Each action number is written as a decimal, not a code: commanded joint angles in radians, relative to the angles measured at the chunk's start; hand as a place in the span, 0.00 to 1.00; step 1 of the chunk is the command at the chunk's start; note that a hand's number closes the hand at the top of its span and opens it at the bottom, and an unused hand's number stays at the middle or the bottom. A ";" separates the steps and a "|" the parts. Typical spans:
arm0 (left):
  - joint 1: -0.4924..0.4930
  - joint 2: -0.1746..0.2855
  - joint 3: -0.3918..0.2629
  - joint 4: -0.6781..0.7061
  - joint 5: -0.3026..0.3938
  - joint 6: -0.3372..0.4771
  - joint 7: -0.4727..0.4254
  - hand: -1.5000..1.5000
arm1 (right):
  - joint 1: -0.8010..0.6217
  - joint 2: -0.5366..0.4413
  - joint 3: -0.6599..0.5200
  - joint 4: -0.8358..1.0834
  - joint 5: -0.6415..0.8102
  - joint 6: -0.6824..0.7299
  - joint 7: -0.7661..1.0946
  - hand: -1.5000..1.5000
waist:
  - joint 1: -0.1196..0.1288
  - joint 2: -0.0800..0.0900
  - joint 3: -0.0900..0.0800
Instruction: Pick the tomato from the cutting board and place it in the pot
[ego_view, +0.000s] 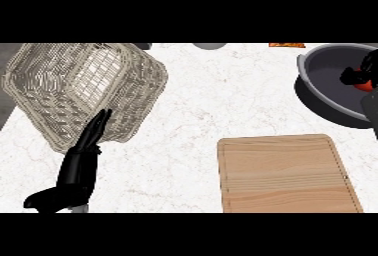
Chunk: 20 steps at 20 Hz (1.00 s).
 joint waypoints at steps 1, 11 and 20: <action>0.010 0.007 0.018 0.037 0.043 -0.060 -0.021 0.50 | 0.014 -0.022 -0.035 0.095 -0.025 -0.007 -0.025 1.00 | 0.008 0.013 -0.012; -0.044 0.008 0.027 0.026 0.042 -0.058 0.044 0.50 | 0.053 -0.065 -0.165 0.199 -0.155 0.097 -0.110 0.00 | 0.022 0.025 -0.008; -0.007 -0.026 0.006 0.020 0.009 -0.007 0.037 0.50 | 0.064 0.006 -0.454 0.008 -0.492 -0.086 -0.499 0.00 | -0.023 0.010 -0.007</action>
